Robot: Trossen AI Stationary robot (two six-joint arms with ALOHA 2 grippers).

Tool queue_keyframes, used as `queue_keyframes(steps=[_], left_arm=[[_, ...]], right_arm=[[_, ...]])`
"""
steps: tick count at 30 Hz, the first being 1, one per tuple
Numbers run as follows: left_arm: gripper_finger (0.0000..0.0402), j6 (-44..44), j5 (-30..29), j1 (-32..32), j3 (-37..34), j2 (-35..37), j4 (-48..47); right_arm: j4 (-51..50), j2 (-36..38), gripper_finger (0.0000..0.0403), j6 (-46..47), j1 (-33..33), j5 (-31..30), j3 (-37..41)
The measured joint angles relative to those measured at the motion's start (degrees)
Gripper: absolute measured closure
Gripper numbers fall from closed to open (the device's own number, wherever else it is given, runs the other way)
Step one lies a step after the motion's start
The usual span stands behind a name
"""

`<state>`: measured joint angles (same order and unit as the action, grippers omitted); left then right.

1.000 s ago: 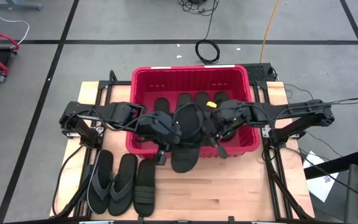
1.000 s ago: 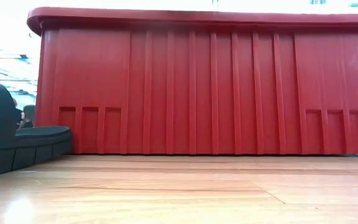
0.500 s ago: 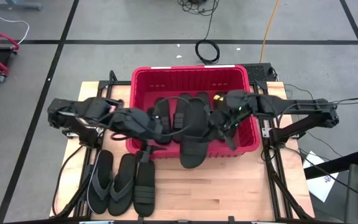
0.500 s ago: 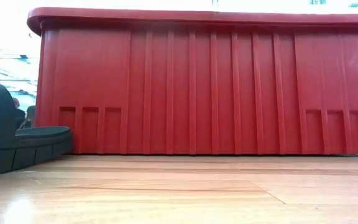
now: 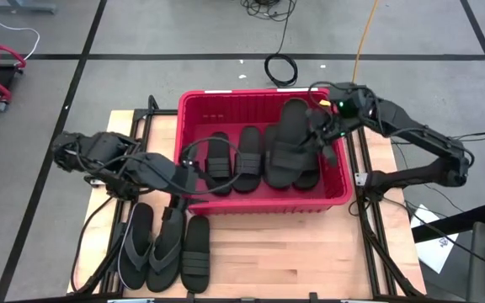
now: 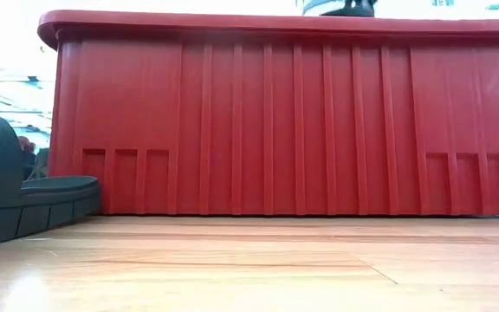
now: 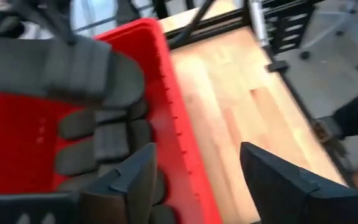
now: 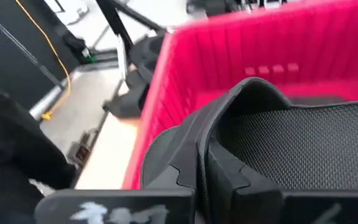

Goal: Pick and place slides into bin
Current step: Put the black slide into the red bin

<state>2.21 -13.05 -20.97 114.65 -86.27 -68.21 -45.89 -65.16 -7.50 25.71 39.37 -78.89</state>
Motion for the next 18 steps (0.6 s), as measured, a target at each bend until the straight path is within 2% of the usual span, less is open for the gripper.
queue_keyframes(steps=[5,8,12,18], left_arm=[[0.0219,-2.25,-3.92,0.80,0.00,0.05,-0.56],[0.0237,-3.72,-4.03,2.38,0.00,0.15,-0.55],[0.0254,-4.49,-4.09,5.24,0.00,0.13,-0.02],[0.0268,-4.47,-4.05,8.31,0.00,0.13,1.48]], right_arm=[[-14.21,-1.53,0.0400,-11.03,5.66,2.29,0.00],[-20.36,-3.06,0.0400,-17.58,7.09,-1.15,0.00],[-22.46,-5.21,0.0399,-22.32,9.21,-6.28,0.00],[-25.47,-9.28,0.0399,-26.54,11.78,-6.22,0.00]])
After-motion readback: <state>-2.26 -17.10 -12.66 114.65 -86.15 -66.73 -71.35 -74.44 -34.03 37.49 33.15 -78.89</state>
